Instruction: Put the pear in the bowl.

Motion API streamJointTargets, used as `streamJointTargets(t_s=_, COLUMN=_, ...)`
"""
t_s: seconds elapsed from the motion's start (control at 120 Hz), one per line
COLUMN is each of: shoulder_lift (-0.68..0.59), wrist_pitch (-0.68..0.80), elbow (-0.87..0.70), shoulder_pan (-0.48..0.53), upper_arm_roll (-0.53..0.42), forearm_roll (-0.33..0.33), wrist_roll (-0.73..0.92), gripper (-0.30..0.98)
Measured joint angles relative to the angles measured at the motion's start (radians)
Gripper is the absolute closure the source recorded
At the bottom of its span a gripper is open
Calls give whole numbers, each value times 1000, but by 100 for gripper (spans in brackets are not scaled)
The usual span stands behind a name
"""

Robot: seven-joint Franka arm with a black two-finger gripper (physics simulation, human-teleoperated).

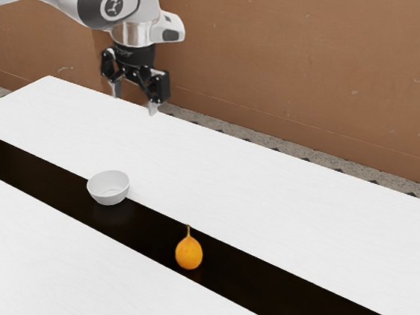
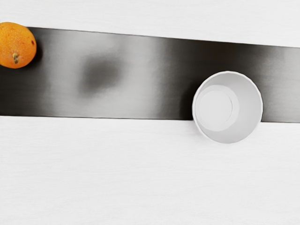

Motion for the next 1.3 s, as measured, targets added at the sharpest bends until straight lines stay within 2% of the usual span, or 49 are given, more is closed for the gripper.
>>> streamJointTargets(t_s=0.192, shoulder_lift=7, wrist_pitch=59, elbow=-11, shoulder_pan=-2, upper_arm_roll=-1, forearm_roll=0, wrist_roll=-3, gripper=0)
streamJointTargets(t_s=0.342, shoulder_lift=29, wrist_pitch=85, elbow=-77, shoulder_pan=-26, upper_arm_roll=-6, forearm_roll=-8, wrist_roll=-2, gripper=0)
streamJointTargets(t_s=0.483, shoulder_lift=30, wrist_pitch=112, elbow=-151, shoulder_pan=-61, upper_arm_roll=-5, forearm_roll=-88, wrist_roll=-1, gripper=0)
streamJointTargets(t_s=0.725, shoulder_lift=29, wrist_pitch=226, elbow=-342, shoulder_pan=-57, upper_arm_roll=-3, forearm_roll=-249, wrist_roll=0, gripper=0)
streamJointTargets(t_s=0.925, shoulder_lift=98, wrist_pitch=321, elbow=-399, shoulder_pan=-75, upper_arm_roll=-4, forearm_roll=-358, wrist_roll=7, gripper=0)
streamJointTargets(t_s=1.133, shoulder_lift=156, wrist_pitch=382, elbow=-438, shoulder_pan=-74, upper_arm_roll=-5, forearm_roll=-427, wrist_roll=22, gripper=0)
streamJointTargets(t_s=1.3, shoulder_lift=233, wrist_pitch=437, elbow=-411, shoulder_pan=-68, upper_arm_roll=-5, forearm_roll=-450, wrist_roll=51, gripper=1)
